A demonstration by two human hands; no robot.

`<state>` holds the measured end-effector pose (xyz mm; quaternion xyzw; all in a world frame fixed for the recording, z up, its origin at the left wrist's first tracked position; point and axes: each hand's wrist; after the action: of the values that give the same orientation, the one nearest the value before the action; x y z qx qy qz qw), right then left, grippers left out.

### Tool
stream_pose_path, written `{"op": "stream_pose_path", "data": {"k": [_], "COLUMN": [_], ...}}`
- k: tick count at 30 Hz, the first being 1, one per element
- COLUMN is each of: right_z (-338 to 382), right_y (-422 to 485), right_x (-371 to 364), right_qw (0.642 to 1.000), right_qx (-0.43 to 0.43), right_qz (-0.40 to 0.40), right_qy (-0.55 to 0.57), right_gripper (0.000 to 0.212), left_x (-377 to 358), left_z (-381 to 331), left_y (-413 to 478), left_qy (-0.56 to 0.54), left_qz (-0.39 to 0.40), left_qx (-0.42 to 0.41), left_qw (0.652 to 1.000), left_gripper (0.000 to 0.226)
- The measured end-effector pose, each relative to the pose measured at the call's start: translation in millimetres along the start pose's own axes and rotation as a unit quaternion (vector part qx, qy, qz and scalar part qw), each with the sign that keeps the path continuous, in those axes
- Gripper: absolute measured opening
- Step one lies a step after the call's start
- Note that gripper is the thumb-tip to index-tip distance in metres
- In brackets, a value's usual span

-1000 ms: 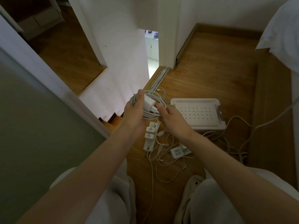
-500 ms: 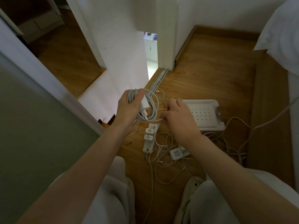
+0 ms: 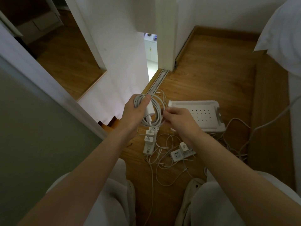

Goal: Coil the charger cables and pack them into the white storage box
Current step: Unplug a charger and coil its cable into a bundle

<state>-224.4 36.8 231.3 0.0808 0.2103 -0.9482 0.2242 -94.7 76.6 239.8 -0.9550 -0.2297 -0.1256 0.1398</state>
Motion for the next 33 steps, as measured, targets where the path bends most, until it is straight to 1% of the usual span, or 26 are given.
{"op": "stream_pose_path", "data": {"k": [3, 5, 7, 9, 13, 15, 17, 20, 22, 23, 25, 26, 27, 30, 31, 33], "right_z": [-2.1, -3.2, -3.2, -5.1, -3.7, -2.4, -1.9, -2.6, -4.8, -6.2, -8.5, -8.8, -8.3, -5.8, -5.4, -6.6], "right_y": [3.0, 6.2, 7.8, 7.2, 5.8, 5.2, 5.4, 3.9, 2.2, 1.2, 0.2, -0.5, -1.4, -5.6, -7.0, -8.0], "right_x": [0.9, 2.3, 1.6, 0.9, 1.8, 0.9, 0.0, -0.5, -1.3, -2.3, -3.5, -3.8, -4.3, -8.6, -9.7, -10.9], "right_qw": [0.993, 0.99, 0.997, 0.998, 0.994, 0.995, 0.999, 0.999, 0.998, 0.997, 0.995, 0.994, 0.993, 0.992, 0.993, 0.992], "right_qx": [-0.006, -0.02, 0.0, 0.032, 0.064, 0.059, 0.038, 0.023, 0.016, 0.009, -0.001, 0.005, 0.018, 0.066, 0.085, 0.112], "right_qz": [-0.076, -0.095, -0.075, -0.045, -0.023, -0.016, -0.004, 0.016, 0.009, 0.0, -0.025, -0.035, -0.038, -0.012, 0.001, 0.018], "right_qy": [0.089, 0.104, 0.029, -0.033, -0.086, -0.079, -0.032, 0.026, 0.055, 0.07, 0.097, 0.104, 0.109, 0.108, 0.085, 0.047], "right_gripper": [0.017, 0.025, 0.018, 0.017, 0.033, 0.033, 0.033, 0.031, 0.027, 0.028, 0.04, 0.046, 0.046, 0.026, 0.023, 0.026], "left_x": [-0.3, -1.1, -1.3, -1.0, -2.3, -2.6, -2.6, -1.1, -0.5, -0.9, -3.0, -4.5, -5.5, -5.0, -4.0, -3.6], "left_z": [-4.1, -4.3, -3.7, -3.1, -0.1, 1.0, 2.6, 4.2, 3.8, 3.8, 2.9, 2.7, 3.3, 3.7, 3.4, 3.3], "left_y": [-1.6, -1.9, -1.1, -0.4, 1.3, 2.1, 3.9, 6.1, 6.0, 5.8, 4.5, 4.3, 5.4, 9.1, 9.1, 8.6], "left_qy": [-0.06, -0.078, -0.074, -0.072, -0.07, -0.069, -0.075, -0.081, -0.088, -0.086, -0.078, -0.074, -0.066, -0.034, -0.029, -0.024], "left_qz": [0.033, 0.043, 0.043, 0.041, 0.048, 0.053, 0.06, 0.083, 0.117, 0.125, 0.117, 0.105, 0.091, 0.061, 0.059, 0.056], "left_qx": [0.012, 0.013, 0.008, 0.006, 0.005, 0.004, 0.014, 0.058, 0.093, 0.107, 0.134, 0.146, 0.153, 0.147, 0.145, 0.14], "left_qw": [0.998, 0.996, 0.996, 0.997, 0.996, 0.996, 0.995, 0.992, 0.985, 0.983, 0.981, 0.981, 0.982, 0.987, 0.987, 0.988], "left_gripper": [0.019, 0.02, 0.024, 0.029, 0.033, 0.033, 0.034, 0.039, 0.044, 0.044, 0.044, 0.044, 0.044, 0.043, 0.044, 0.043]}}
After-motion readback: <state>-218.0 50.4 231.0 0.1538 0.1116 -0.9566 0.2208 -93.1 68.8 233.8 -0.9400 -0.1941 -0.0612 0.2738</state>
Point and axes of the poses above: each hand's wrist, its own y-axis towards the middle knuckle, its own x-axis out of the back of the hand, z = x × y, and after that the axes turned 12 degrees about y, right-handed
